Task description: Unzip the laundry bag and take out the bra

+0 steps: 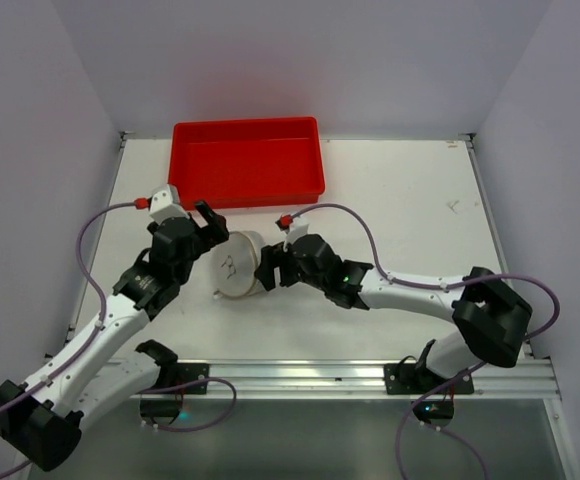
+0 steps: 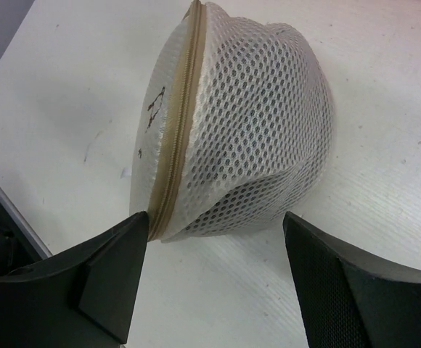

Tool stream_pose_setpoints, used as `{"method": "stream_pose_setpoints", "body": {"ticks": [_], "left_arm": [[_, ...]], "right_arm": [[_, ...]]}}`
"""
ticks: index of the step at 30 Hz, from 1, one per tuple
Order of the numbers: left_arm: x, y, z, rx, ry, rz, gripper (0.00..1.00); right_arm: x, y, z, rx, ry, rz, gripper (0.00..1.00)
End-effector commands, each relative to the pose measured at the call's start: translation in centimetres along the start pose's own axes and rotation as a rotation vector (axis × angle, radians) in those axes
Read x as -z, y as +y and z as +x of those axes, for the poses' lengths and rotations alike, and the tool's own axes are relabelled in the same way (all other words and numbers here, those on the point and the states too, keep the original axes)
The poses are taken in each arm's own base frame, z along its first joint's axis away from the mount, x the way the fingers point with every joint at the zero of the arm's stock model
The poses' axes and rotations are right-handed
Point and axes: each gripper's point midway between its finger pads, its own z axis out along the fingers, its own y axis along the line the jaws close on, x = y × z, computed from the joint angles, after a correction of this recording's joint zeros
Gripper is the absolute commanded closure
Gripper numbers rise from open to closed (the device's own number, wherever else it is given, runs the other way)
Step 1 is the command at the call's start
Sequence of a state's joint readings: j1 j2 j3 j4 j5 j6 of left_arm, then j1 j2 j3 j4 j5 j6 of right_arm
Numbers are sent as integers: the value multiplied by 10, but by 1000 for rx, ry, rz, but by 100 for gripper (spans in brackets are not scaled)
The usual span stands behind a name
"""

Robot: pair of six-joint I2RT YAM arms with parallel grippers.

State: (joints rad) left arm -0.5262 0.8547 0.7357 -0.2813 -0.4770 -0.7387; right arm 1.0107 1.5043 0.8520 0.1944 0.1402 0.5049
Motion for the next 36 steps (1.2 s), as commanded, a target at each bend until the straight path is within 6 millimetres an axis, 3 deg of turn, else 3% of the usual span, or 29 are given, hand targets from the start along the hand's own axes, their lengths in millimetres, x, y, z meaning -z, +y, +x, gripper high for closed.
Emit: {"method": "stream_pose_setpoints", "body": {"ticks": [1, 3, 6, 9, 10, 14, 20, 22, 26, 27, 28, 32, 36], "left_arm": [[2, 13, 14, -51, 39, 7, 8], [3, 17, 14, -53, 35, -3, 8], [5, 21, 14, -57, 28, -9, 8], [4, 24, 22, -72, 37, 1, 8], [4, 24, 23, -74, 40, 2, 9], [3, 26, 35, -86, 69, 24, 9], [4, 22, 58, -97, 129, 96, 11], [9, 14, 64, -106, 143, 174, 12], [13, 12, 93, -121, 197, 275, 14], [18, -2, 96, -137, 203, 375, 14], [19, -5, 101, -143, 211, 407, 14], [26, -18, 114, -155, 224, 536, 13], [26, -31, 107, -146, 184, 598, 12]], "right_arm": [[1, 23, -22, -10, -56, -39, 23], [-5, 19, -13, -15, -24, 12, 22], [-13, 23, -16, -17, -29, 13, 23], [-17, 22, -13, -16, -28, 23, 31], [-15, 20, -18, -16, -41, 38, 41], [-2, -3, -29, 51, -54, 162, 64], [5, -21, -33, 99, -38, 181, 87], [9, -27, -30, 111, -37, 193, 100], [25, -41, -58, 24, -80, 167, 100], [30, -42, -67, -10, -92, 146, 100], [32, -44, -76, -44, -101, 129, 100], [38, -52, -80, -110, -59, 93, 100], [38, -47, -73, -136, -17, 20, 100]]}}
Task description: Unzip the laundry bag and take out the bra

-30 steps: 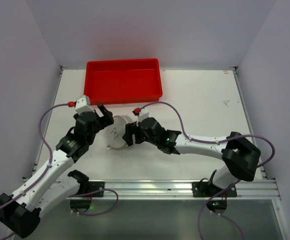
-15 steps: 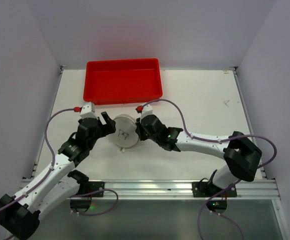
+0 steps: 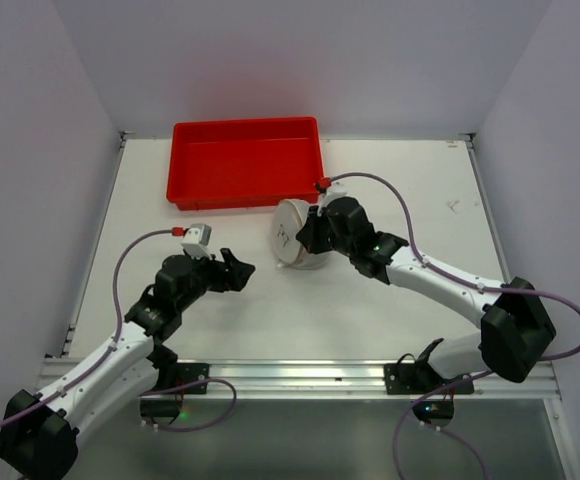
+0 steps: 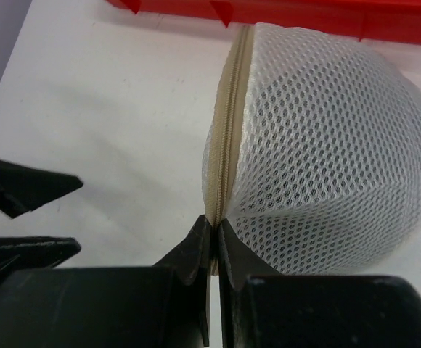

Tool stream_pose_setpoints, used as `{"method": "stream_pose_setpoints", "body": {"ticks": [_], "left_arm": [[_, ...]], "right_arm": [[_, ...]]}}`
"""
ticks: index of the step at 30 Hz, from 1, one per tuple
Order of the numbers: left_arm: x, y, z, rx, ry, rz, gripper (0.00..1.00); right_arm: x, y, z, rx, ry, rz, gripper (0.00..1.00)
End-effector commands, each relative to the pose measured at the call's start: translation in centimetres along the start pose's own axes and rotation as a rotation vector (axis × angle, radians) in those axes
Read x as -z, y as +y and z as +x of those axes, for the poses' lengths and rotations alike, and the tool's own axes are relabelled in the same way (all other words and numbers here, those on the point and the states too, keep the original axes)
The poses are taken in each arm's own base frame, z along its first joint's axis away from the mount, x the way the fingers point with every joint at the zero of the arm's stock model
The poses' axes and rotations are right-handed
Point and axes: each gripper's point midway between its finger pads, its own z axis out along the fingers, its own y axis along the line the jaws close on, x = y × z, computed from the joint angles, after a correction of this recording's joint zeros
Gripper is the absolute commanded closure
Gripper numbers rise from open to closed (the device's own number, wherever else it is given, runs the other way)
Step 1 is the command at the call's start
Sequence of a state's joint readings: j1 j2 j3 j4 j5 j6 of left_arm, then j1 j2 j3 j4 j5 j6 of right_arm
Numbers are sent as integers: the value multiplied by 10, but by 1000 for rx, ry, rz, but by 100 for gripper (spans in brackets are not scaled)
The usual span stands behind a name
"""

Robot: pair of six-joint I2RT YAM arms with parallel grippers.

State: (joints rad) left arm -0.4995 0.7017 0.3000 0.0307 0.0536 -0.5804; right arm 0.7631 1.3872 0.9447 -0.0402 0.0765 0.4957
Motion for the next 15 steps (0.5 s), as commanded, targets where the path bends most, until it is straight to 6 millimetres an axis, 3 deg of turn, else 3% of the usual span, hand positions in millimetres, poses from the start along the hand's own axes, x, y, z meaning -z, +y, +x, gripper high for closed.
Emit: {"method": "stream_pose_setpoints", "body": {"ticks": [1, 3, 5, 9, 15], "left_arm": [[-5, -30, -21, -45, -75, 157, 12], [-10, -30, -23, -27, -81, 155, 13], [-13, -34, -26, -11, -99, 174, 13], [-21, -39, -17, -5, -52, 209, 13], [-15, -35, -13, 3, -69, 209, 13]], "right_arm": [[11, 28, -5, -54, 27, -161, 100], [15, 30, -1, -91, 44, -230, 100], [21, 32, -10, -113, 15, -273, 100], [33, 43, -10, -111, 25, -363, 100], [43, 52, -10, -136, 14, -441, 100]]}}
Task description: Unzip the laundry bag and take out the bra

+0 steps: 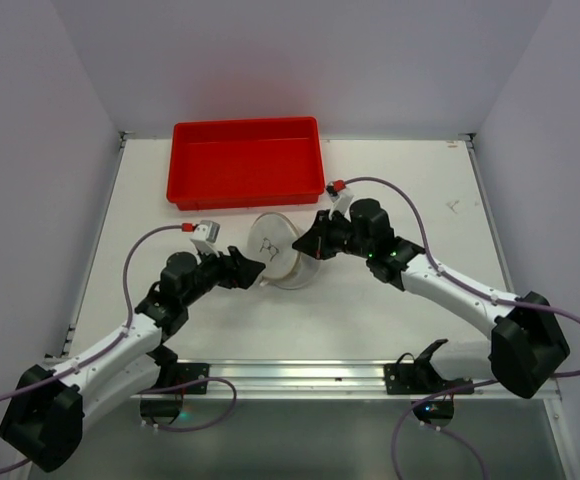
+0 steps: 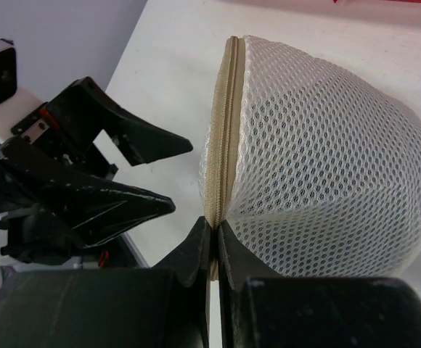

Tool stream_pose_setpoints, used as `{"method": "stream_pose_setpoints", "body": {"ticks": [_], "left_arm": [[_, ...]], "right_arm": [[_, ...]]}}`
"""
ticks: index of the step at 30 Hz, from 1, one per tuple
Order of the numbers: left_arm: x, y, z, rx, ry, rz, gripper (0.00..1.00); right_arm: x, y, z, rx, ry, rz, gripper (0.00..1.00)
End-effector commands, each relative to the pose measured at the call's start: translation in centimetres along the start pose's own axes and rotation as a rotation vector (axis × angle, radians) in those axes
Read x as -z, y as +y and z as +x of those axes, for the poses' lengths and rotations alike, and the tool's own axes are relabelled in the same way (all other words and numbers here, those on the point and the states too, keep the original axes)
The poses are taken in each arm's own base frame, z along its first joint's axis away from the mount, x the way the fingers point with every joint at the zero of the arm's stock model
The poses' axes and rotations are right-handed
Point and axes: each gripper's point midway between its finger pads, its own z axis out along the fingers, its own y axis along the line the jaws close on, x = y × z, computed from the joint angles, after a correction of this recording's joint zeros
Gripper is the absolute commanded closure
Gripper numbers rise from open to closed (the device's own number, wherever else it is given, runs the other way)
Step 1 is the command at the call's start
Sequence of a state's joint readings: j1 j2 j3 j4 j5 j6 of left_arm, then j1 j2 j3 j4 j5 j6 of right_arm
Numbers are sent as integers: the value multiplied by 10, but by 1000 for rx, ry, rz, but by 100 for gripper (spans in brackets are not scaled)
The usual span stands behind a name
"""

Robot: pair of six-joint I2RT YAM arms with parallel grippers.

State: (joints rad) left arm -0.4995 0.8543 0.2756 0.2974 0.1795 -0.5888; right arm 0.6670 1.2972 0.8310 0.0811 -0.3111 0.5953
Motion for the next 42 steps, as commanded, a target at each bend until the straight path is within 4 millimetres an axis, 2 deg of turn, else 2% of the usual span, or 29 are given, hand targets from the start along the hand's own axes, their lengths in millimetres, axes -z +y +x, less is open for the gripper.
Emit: {"method": "stream_pose_setpoints", "body": {"ticks": [1, 8, 13, 16, 19, 29, 33, 36, 42], "left_arm": [[3, -10, -12, 2, -58, 57, 12], [-3, -6, -8, 53, -38, 31, 14], [-5, -7, -11, 64, -42, 32, 14], [-7, -1, -4, 72, -17, 9, 13], [-6, -5, 0, 95, -11, 34, 13], [-7, -15, -6, 128, 2, 65, 24], [4, -21, -2, 138, -2, 106, 16], [14, -28, -11, 123, -51, 135, 13], [16, -18, -7, 106, -22, 74, 11]], "right_arm": [[8, 31, -15, 2, -47, -145, 100], [12, 42, -15, -13, -54, -202, 100], [14, 42, -14, -4, -53, -197, 100], [13, 41, -13, -8, -49, -198, 100], [12, 41, -13, -8, -44, -202, 100], [10, 44, -11, -24, -34, -222, 100], [13, 48, -16, -64, -44, -262, 100], [15, 56, -20, -76, -41, -300, 100], [18, 68, -21, -109, -38, -369, 100]]}}
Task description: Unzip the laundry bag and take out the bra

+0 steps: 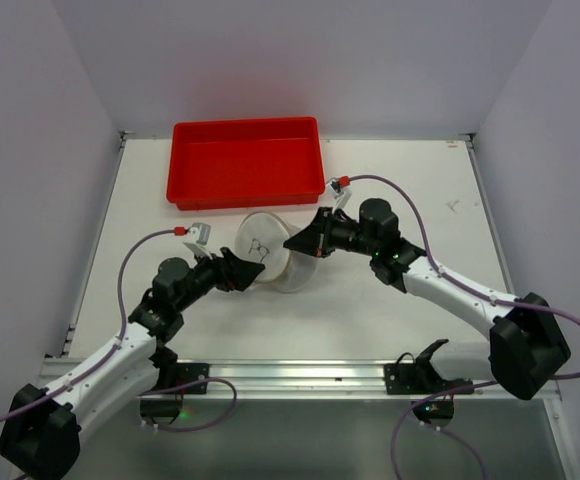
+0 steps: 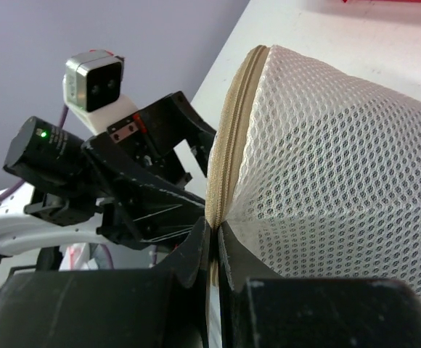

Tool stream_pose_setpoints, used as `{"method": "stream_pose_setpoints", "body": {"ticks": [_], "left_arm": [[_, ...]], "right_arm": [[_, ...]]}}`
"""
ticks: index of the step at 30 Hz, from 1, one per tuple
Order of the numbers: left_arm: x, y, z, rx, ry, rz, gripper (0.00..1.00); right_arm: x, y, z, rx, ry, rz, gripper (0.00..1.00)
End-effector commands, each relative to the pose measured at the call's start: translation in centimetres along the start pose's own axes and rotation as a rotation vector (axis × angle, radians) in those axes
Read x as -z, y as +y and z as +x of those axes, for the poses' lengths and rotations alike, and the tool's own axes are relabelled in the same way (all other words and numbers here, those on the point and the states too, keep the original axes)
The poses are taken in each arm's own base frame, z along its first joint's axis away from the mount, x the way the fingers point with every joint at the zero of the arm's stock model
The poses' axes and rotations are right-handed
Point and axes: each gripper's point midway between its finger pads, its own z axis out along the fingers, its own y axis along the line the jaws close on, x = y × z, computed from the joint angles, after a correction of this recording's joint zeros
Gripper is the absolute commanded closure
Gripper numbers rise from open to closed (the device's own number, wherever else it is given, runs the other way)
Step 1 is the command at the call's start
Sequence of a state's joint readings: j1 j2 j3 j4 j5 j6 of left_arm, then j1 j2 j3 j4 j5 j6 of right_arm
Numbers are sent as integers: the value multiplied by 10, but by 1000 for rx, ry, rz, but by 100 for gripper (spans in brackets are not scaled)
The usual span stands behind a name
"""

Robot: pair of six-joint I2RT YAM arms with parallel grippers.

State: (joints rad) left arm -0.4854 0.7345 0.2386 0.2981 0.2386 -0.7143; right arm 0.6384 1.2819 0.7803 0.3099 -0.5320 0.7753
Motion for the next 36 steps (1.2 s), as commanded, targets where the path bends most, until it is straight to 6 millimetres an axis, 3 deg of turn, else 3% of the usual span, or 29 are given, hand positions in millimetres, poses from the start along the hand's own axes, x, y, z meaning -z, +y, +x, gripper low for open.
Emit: {"method": "stream_pose_setpoints", "body": {"ticks": [1, 3, 5, 6, 7, 11, 12, 14, 15, 16, 19, 22, 26, 27, 34, 36], "left_arm": [[1, 1, -1, 2, 13, -8, 11], [1, -1, 0, 8, 10, 6, 14], [-1, -5, -4, 17, -3, 23, 26], [-1, -6, -6, 22, -6, 23, 33], [-1, -8, -6, 32, -10, 30, 48], [0, -16, -16, 57, -34, 47, 75], [0, -18, -18, 63, -40, 50, 81], [0, -19, -21, 86, -46, 45, 100], [-1, -20, -24, 96, -52, 40, 100], [-2, -18, -25, 126, -55, 22, 100], [-6, -17, -29, 179, -66, 6, 100], [-12, -14, -33, 234, -74, -16, 100], [-21, -6, -34, 287, -78, -65, 100], [-23, -8, -38, 294, -85, -67, 100], [-26, 9, -39, 343, -111, -161, 100], [-25, 11, -39, 340, -113, -168, 100]], "right_arm": [[1, 23, -6, 0, -12, -107, 100], [0, 21, -4, 0, -6, -106, 100], [-1, 19, -2, -2, 1, -102, 100], [-1, 18, -2, -2, 1, -100, 100], [-1, 18, -2, -1, 3, -100, 100], [-4, 7, -3, 37, 9, -60, 100], [-3, -5, 3, 25, 38, -1, 100], [-3, -17, -2, 58, 37, 79, 81], [2, -36, 1, 86, 50, 183, 75], [3, -38, -5, 107, 46, 220, 62], [17, -55, -7, 130, 44, 352, 46], [25, -61, -2, 125, 30, 446, 44], [21, -42, 17, 149, 0, 469, 47], [14, -29, 32, 161, 22, 450, 49], [-16, -4, 65, 147, 2, 383, 78], [-27, 7, 72, 183, 6, 342, 79]]}}
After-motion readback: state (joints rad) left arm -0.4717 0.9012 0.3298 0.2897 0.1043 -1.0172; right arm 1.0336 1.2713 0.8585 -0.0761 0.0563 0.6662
